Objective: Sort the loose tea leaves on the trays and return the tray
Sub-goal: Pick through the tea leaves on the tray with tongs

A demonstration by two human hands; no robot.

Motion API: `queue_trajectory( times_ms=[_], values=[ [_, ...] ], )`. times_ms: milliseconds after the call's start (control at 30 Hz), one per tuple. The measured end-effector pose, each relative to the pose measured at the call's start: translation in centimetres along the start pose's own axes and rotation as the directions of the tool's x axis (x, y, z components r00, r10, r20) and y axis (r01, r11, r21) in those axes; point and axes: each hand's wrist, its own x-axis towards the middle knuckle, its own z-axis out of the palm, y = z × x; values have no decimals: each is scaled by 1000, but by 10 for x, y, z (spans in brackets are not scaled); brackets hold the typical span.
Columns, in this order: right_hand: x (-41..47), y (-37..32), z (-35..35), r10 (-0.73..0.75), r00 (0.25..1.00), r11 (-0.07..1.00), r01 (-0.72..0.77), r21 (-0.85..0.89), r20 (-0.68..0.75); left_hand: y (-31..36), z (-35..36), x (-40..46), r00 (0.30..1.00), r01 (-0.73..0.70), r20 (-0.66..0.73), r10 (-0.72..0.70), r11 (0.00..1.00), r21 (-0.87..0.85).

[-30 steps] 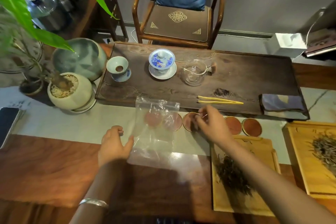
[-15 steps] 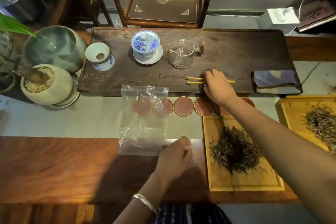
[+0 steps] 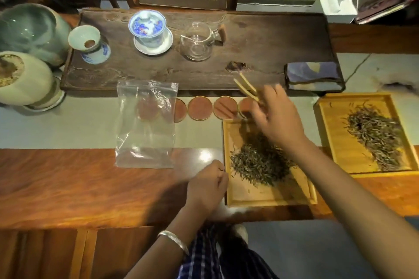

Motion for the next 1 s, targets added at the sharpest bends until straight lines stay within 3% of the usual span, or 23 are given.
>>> queue_trajectory(
  times_ms=[100, 200, 400, 633, 867, 1000],
  values=[
    [-81, 14, -18, 82, 996, 993, -86, 86, 40, 7, 17, -14, 990, 7, -138, -17, 997, -74],
    [-150, 27, -21, 134, 985, 976, -150, 160, 105, 8, 36, -22, 967, -14, -254, 5, 999, -33],
    [-194, 33, -2, 111, 988, 978, -128, 166, 108, 9, 60, -27, 889, -8, -458, 1, 1000, -14],
    [-163, 38, 23, 63, 998, 997, -62, -40, 29, 3, 69, -25, 868, -24, -496, 17, 1000, -8],
    [-150, 50, 33, 126, 990, 989, -130, -73, -63, 3, 70, -25, 867, -33, -498, 27, 999, -4],
    [-157, 42, 31, 39, 999, 993, -43, -112, -34, 2, 71, -25, 871, -23, -490, 22, 1000, 3]
  ],
)
